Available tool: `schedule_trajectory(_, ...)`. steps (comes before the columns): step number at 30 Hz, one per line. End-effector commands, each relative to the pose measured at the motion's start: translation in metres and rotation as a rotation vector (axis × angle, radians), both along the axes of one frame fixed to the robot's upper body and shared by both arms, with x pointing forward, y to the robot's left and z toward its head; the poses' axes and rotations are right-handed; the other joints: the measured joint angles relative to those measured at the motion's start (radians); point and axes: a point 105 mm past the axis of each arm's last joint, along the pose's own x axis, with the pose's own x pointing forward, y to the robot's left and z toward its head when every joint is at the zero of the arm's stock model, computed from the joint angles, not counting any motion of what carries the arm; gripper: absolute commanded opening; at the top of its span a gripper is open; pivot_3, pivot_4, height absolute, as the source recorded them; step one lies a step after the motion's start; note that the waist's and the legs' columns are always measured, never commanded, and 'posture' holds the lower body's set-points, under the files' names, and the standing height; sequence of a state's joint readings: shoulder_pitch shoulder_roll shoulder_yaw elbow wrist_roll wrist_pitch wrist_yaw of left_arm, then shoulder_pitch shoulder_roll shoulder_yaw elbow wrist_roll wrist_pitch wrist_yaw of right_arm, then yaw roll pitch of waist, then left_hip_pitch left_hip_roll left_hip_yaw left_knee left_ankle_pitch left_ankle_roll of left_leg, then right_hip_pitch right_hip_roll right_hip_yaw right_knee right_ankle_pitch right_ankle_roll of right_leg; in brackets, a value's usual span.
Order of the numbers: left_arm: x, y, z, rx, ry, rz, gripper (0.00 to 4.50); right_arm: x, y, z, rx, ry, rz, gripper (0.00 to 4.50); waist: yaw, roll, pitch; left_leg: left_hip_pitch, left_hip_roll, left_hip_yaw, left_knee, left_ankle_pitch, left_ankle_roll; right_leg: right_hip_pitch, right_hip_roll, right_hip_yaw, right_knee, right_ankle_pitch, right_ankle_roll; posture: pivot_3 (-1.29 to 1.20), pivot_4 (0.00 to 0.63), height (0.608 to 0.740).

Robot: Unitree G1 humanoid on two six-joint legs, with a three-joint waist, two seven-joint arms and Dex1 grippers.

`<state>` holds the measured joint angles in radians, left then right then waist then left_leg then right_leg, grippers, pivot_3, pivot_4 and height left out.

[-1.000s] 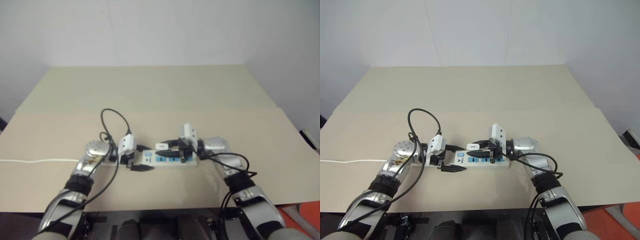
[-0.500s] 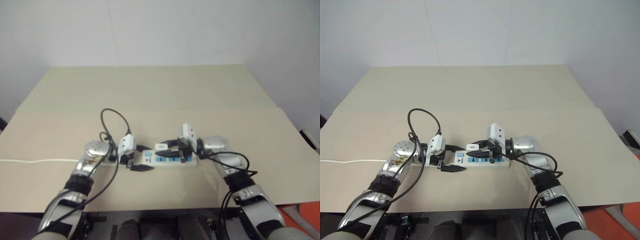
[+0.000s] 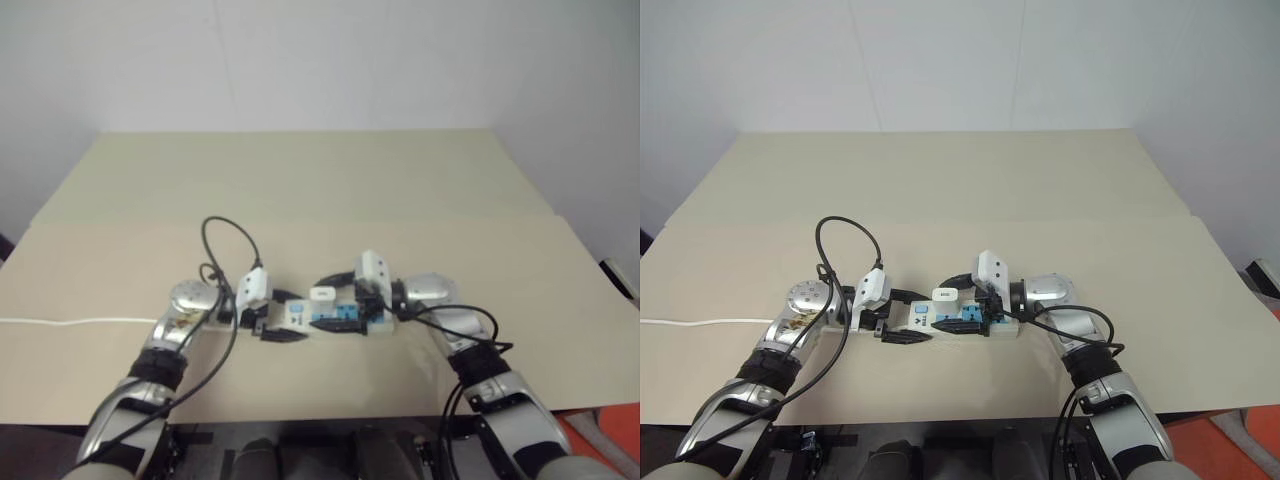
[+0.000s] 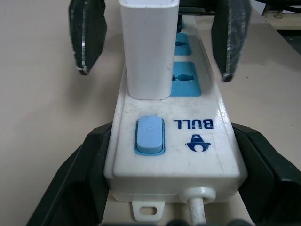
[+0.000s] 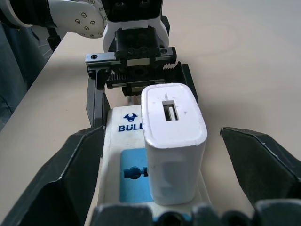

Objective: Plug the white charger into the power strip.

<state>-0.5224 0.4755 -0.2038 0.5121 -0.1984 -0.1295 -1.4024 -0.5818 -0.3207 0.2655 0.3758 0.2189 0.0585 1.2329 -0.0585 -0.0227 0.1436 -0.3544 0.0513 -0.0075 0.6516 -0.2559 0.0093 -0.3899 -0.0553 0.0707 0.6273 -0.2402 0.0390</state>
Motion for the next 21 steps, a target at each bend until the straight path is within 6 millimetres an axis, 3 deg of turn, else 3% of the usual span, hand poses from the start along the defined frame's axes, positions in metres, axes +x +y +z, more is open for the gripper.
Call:
schedule_trajectory(1, 0.002, 0.002, 0.001, 0.018, -0.009, 0.003, 3.28, -0.001, -0.003, -0.012, -0.019, 0.059, -0.027, 4.45, 0.0, 0.0, 0.0, 0.0, 0.0, 0.0, 0.0, 0.0, 0.0, 0.0, 0.0, 0.0, 0.0, 0.0, 0.0, 0.0, 0.15, 0.74)
schedule_trajectory(8, 0.004, 0.0, 0.002, 0.012, -0.012, 0.005, 3.28, 0.004, -0.023, 0.018, 0.014, -0.003, -0.059, 4.45, 0.012, -0.001, 0.001, -0.002, 0.0, 0.0, 0.0, 0.0, 0.0, -0.002, 0.0, 0.0, -0.001, 0.0, 0.0, 0.0, 0.15, 0.74)
schedule_trajectory(13, 0.007, -0.004, 0.003, 0.003, -0.02, 0.005, 3.28, -0.008, -0.052, 0.044, 0.024, -0.047, -0.078, 4.45, 0.022, -0.001, 0.001, -0.016, -0.001, 0.0, 0.0, 0.0, 0.0, -0.016, 0.0, 0.0, 0.0, 0.002, -0.002, 0.0, 0.15, 0.74)
schedule_trajectory(21, 0.01, -0.008, 0.011, -0.025, -0.037, -0.027, 3.28, -0.022, -0.099, 0.078, 0.015, -0.086, -0.162, 4.45, 0.032, -0.001, 0.002, -0.016, -0.002, 0.0, 0.0, 0.0, 0.0, -0.015, -0.001, 0.0, -0.002, 0.001, -0.001, 0.0, 0.15, 0.74)
